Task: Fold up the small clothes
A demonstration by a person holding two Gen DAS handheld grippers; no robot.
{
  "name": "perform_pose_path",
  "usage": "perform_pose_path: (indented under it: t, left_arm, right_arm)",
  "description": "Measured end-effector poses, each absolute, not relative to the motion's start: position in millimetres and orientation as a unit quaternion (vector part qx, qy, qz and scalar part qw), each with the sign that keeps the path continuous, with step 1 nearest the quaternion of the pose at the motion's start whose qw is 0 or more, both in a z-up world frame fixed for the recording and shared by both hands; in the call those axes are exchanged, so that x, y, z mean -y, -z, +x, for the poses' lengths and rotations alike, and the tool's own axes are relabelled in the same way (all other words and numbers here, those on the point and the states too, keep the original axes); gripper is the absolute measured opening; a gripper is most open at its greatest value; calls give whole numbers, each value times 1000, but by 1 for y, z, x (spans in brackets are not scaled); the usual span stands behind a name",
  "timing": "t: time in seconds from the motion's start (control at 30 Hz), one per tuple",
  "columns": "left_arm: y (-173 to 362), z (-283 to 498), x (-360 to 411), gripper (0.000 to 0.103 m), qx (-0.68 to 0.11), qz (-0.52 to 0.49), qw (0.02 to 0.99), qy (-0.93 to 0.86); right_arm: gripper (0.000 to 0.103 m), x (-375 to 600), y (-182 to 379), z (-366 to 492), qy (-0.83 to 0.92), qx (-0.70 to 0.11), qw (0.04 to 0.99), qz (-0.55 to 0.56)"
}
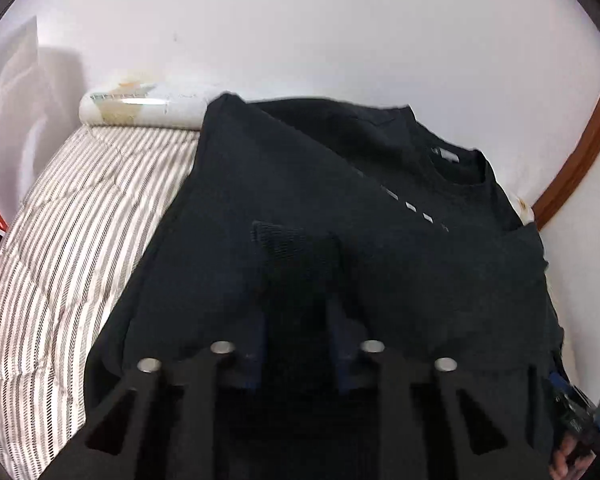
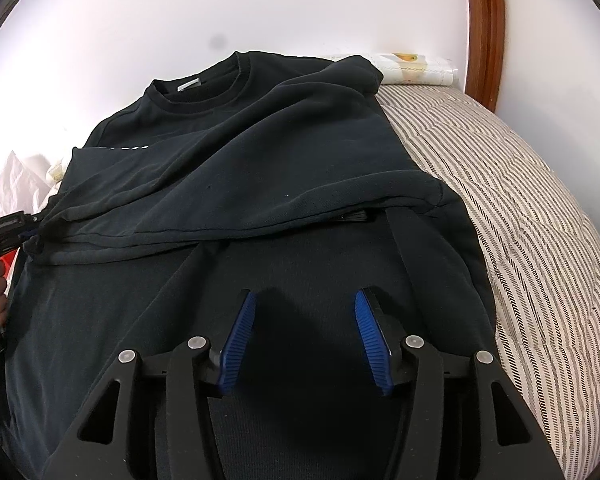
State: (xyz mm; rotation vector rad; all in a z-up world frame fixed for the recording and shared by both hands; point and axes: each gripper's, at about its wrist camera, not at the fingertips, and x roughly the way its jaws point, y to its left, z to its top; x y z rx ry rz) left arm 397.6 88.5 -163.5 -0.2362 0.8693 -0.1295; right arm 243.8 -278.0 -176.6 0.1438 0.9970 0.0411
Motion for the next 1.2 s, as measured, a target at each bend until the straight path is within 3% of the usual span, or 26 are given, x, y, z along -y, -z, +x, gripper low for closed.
perform_pose_path:
  t: [0.3,0.53,0.67,0.9,1.2]
  left_arm:
    - [118,368,-101,9,-351,-85,932,15]
    - [149,369,-113,10,-398,-82,914,6]
    - [151,369,-110,16,-400,-72,914,-7]
    - [148,358,-109,17,-401,-58,914,-16]
    - [132,322,-102,17,-384,-32,923,-16]
  right_arm:
    - [53,277,177,242,-15,-476,877,67]
    - [53,269,145,236,-25,-442,896,31]
    - [56,279,125,254,14,-407,913,15]
    - [54,298,175,305,83,-480,873,-11]
    - [54,306,152,260,71,-456,887,3]
